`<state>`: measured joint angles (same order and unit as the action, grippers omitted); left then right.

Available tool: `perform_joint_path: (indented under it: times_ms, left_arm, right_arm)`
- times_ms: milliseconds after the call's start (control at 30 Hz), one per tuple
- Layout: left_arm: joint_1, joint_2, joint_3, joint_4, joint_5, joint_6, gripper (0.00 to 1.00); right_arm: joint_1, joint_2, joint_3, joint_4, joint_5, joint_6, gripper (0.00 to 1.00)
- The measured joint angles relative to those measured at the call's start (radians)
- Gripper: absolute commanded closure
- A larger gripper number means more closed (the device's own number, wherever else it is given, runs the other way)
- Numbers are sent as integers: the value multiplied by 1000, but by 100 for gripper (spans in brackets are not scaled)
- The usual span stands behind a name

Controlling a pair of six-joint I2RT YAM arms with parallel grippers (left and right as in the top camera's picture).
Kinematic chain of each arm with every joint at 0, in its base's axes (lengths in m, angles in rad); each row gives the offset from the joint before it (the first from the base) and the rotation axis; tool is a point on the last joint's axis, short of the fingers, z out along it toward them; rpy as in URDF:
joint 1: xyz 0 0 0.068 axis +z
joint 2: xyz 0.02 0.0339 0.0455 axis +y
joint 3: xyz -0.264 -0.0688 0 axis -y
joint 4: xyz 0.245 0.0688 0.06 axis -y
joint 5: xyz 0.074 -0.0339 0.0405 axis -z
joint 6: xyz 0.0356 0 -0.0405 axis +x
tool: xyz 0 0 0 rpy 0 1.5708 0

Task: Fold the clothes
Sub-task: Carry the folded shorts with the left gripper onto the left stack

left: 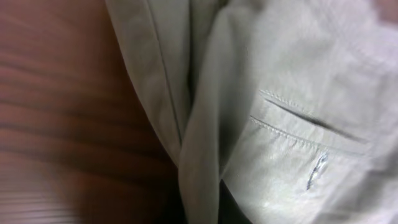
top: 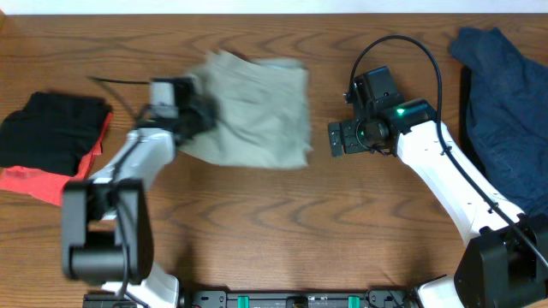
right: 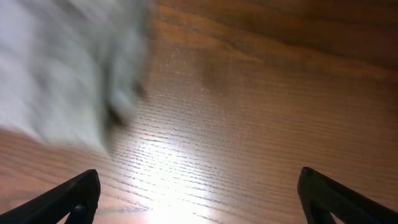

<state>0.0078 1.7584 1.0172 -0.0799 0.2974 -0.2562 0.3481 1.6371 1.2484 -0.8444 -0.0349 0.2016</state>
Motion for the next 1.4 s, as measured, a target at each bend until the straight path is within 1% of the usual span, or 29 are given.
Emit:
perform_joint_path:
  times_ms: [100,233,333,500,667,700,733,767,800,833,1000,1200,1400]
  left_arm:
    - [98,-68,51,4,-100,11,94]
    - [239,-125,124,26,-170,26,94]
    - [340,-135,156,37,-197,29,94]
    - [520,-135,160,21,-227,29,94]
    - [613,-135,160,-23,-226,28,92]
    - [620,-135,160,-29,-226,28,87]
    - [627,-134,160,-41,-226,26,71]
    - [629,-133,160,-53,-226,24,49]
    - [632,-132,160,-68,-227,21,23]
    - [633,-132,160,-81,-227,11,2]
    - [637,-132,160,-119,-217,-46,2]
    - [637,-144,160,-128,-197,-164,2]
    - [600,-241,160,-149,-154,-219,2]
  right_arm:
    - [0,0,0,-3,0,0,1]
    - [0,0,0,-5,0,0,1]
    - [0,0,0,-8,0,0,1]
    - [0,0,0,-21,0,0,1]
    - [0,0,0,-26,0,0,1]
    - [0,0,0,-26,0,0,1]
    - [0,0,0,-27,0,0,1]
    - [0,0,0,-27,0,0,1]
    - [0,0,0,-27,0,0,1]
    - [0,0,0,-28,0,0,1]
    - [0,0,0,-31,0,-3,1]
    - [0,0,0,-34,0,-24,1]
    - [-1,0,0,-18,0,-23,1]
